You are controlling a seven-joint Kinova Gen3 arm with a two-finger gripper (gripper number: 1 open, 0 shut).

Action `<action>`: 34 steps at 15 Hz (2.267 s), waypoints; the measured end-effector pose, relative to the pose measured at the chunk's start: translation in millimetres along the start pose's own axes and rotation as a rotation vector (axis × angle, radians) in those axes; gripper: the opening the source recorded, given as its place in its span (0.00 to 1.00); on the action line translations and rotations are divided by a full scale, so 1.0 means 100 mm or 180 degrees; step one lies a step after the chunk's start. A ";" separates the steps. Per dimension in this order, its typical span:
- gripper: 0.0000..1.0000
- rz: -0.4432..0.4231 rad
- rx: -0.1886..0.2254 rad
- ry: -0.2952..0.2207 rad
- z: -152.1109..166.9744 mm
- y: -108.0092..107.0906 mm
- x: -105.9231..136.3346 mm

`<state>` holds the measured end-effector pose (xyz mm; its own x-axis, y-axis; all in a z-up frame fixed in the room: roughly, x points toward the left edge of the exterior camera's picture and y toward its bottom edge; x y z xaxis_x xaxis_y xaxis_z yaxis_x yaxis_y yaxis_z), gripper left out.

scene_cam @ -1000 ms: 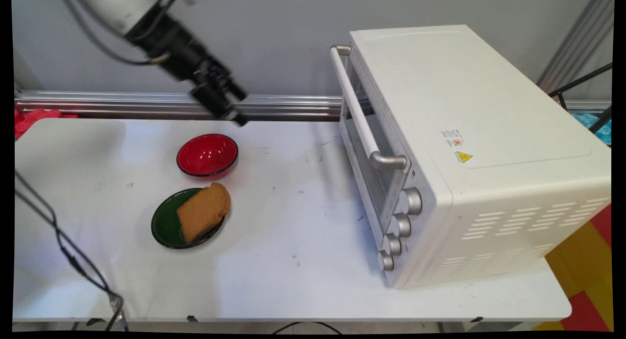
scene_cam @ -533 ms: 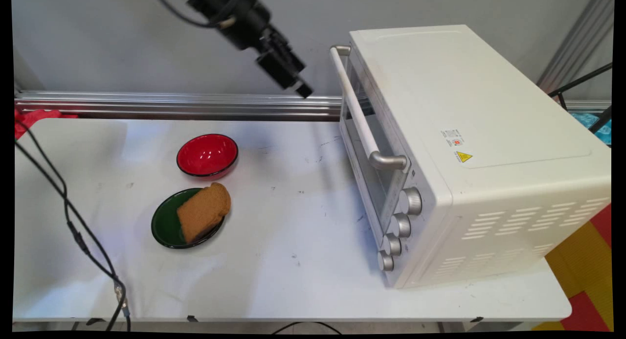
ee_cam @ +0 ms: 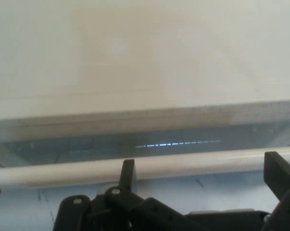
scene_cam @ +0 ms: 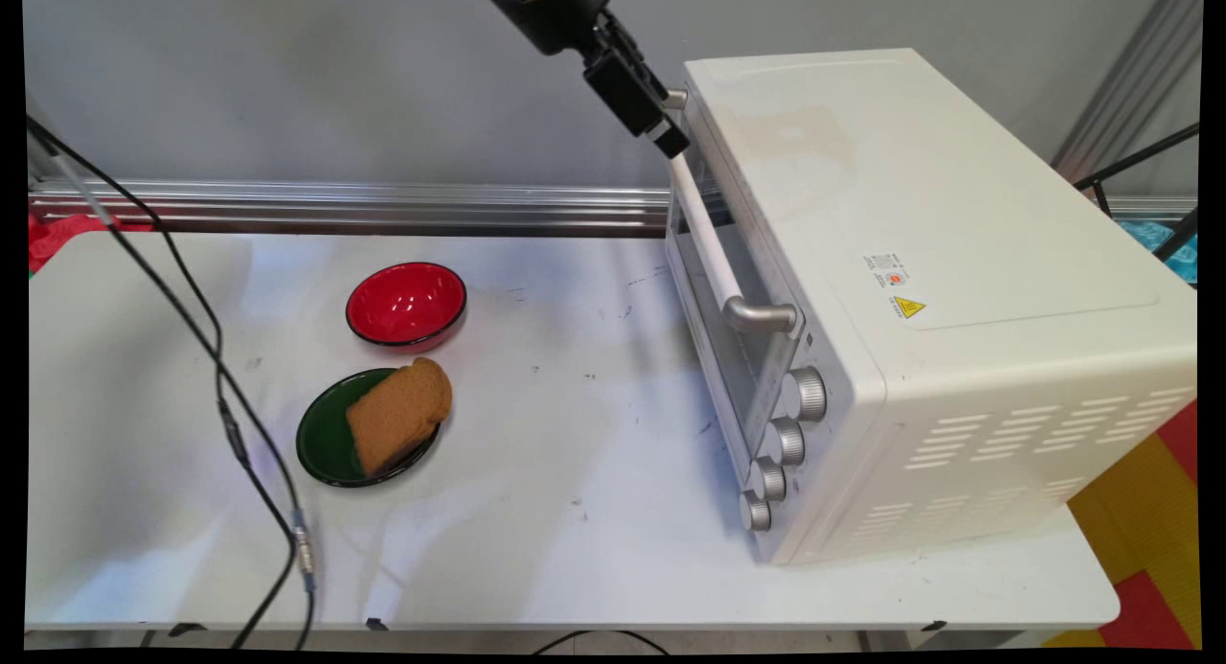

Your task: Open the oven

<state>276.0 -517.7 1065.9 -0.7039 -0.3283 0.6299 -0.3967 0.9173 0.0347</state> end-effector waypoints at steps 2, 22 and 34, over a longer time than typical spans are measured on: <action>1.00 0.0002 -0.0018 -0.0042 0.03 -0.01 0.06; 0.00 -0.0194 0.0042 -0.0084 0.63 -0.17 -0.01; 0.00 -0.0266 0.0078 -0.0130 0.84 -0.21 -0.21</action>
<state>250.1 -548.8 986.9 -0.6909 -0.4127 0.5935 -0.4690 0.8807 0.0665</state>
